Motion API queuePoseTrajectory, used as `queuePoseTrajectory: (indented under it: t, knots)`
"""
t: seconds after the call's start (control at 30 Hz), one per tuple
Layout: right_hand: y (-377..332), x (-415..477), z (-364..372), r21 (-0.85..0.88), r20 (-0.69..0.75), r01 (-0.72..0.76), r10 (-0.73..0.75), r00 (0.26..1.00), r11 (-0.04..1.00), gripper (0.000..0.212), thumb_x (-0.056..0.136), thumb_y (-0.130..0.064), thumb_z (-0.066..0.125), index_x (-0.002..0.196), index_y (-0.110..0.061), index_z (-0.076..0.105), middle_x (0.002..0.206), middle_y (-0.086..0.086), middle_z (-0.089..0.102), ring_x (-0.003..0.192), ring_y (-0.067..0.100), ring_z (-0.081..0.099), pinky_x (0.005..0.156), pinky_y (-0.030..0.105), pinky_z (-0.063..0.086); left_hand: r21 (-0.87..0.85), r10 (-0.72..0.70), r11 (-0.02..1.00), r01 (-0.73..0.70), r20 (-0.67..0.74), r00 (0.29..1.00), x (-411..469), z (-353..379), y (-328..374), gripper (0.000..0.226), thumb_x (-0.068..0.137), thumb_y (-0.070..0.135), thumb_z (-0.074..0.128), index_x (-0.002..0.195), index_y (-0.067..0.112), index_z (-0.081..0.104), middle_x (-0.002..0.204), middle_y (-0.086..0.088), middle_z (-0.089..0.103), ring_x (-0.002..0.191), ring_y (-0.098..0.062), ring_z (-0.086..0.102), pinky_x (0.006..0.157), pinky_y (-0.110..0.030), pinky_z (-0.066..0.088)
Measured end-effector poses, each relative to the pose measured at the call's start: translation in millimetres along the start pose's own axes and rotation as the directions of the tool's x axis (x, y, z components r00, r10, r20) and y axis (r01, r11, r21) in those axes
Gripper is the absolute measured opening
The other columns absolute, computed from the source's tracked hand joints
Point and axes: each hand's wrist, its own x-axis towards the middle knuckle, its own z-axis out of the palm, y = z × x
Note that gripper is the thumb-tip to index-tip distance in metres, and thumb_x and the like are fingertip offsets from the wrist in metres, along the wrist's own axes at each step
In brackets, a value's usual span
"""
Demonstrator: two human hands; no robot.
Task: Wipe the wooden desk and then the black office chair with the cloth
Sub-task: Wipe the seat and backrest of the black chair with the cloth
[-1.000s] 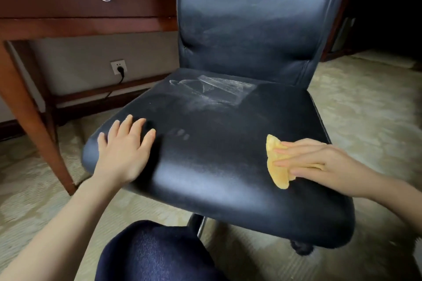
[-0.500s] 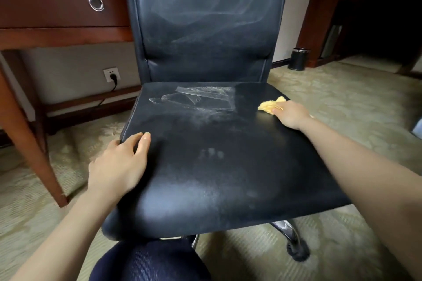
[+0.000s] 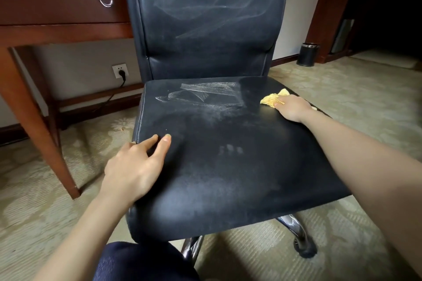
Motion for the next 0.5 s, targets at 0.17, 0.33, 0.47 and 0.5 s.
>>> queuePoseTrajectory:
  t: [0.17, 0.33, 0.47, 0.5]
  knots:
    - [-18.0, -15.9, 2.2, -0.01, -0.005, 0.104, -0.104, 0.995, 0.995, 0.042, 0.102, -0.034, 0.034, 0.141, -0.021, 0.043, 0.144, 0.013, 0.043, 0.128, 0.035, 0.042, 0.099, 0.04, 0.035, -0.001, 0.037, 0.999, -0.037, -0.064, 0.997, -27.6, 5.2, 9.6, 0.071, 0.079, 0.072, 0.02, 0.134, 0.038, 0.05, 0.123, -0.008, 0.056, 0.118, -0.033, 0.05, 0.097, -0.038, 0.035]
    - [-23.3, -49.3, 4.5, 0.007, -0.008, 0.227, -0.227, 0.974, 0.974, 0.042, 0.101, -0.034, 0.036, 0.141, -0.022, 0.044, 0.146, 0.007, 0.042, 0.131, 0.03, 0.04, 0.103, 0.041, 0.033, 0.143, 0.104, 0.985, -0.098, -0.038, 0.994, -59.9, 11.3, 27.6, 0.089, 0.073, 0.08, -0.002, 0.138, 0.037, 0.041, 0.123, -0.004, 0.057, 0.118, -0.026, 0.05, 0.111, -0.045, 0.023]
    - [-26.0, -74.2, 5.4, 0.052, -0.039, 0.264, -0.262, 0.964, 0.963, 0.041, 0.1, -0.033, 0.04, 0.139, -0.021, 0.046, 0.149, 0.002, 0.039, 0.135, 0.024, 0.036, 0.106, 0.036, 0.029, 0.231, 0.125, 0.964, -0.132, 0.048, 0.991, -83.4, 14.6, 46.3, 0.093, 0.064, 0.074, -0.012, 0.142, 0.041, 0.026, 0.127, 0.004, 0.052, 0.122, -0.019, 0.049, 0.111, -0.057, -0.004]
    - [-26.1, -79.7, 6.1, 0.059, -0.05, 0.273, -0.27, 0.961, 0.96, 0.041, 0.1, -0.032, 0.041, 0.139, -0.021, 0.046, 0.149, 0.001, 0.038, 0.136, 0.023, 0.035, 0.106, 0.034, 0.028, 0.238, 0.135, 0.96, -0.147, 0.066, 0.989, -88.3, 15.4, 50.8, 0.094, 0.063, 0.074, -0.015, 0.143, 0.041, 0.022, 0.127, 0.004, 0.052, 0.121, -0.02, 0.049, 0.11, -0.058, -0.007]
